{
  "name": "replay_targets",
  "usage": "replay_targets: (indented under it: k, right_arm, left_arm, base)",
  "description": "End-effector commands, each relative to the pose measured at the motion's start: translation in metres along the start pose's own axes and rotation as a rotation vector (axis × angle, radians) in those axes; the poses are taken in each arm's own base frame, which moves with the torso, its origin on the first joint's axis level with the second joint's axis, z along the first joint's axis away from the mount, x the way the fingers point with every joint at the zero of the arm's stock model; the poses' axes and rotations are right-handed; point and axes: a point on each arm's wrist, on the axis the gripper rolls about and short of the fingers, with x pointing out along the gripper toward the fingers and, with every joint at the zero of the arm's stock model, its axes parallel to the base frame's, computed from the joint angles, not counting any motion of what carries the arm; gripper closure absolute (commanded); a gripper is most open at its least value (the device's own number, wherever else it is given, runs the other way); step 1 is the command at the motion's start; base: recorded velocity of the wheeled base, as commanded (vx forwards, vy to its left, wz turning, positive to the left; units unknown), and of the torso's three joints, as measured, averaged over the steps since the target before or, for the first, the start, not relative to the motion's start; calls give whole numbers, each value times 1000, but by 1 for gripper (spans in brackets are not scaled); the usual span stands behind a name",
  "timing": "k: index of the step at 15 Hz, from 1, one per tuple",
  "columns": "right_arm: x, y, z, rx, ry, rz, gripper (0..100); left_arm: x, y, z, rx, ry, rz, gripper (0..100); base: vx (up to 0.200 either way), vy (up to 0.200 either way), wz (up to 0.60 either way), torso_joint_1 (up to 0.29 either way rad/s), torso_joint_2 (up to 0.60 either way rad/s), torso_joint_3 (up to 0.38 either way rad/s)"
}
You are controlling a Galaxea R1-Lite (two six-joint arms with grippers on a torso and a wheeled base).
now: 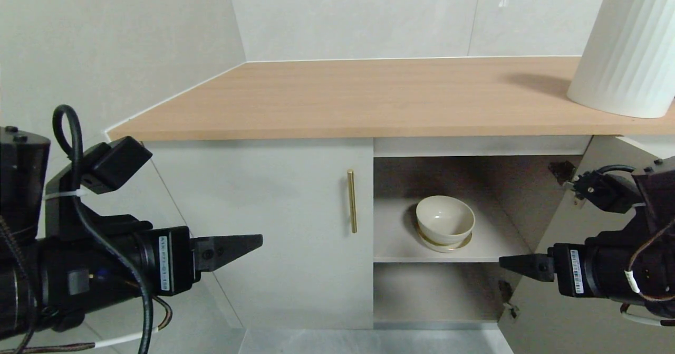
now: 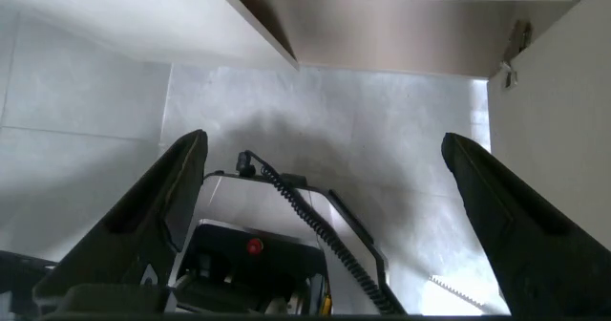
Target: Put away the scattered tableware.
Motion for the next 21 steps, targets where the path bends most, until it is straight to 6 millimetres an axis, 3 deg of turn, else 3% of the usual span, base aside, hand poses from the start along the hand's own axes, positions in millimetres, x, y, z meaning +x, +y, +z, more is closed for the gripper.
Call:
replay_targets:
  k: [1,19,21]
  right_arm:
    - [-2,0,0,1,-6,2,0]
    - [-5,-1,-3,-21,16,-8,0]
    - [-6,0,-4,-25,16,-3,0]
  left_arm:
    - [5,0,-1,1,15,7,0]
    - [8,-2,-5,11,39,3,0]
    - [8,-1,-5,13,39,2,0]
  base:
    - [0,0,0,0,0,0]
    - [-200,0,0,2,2,0]
    - [0,0,0,0,0,0]
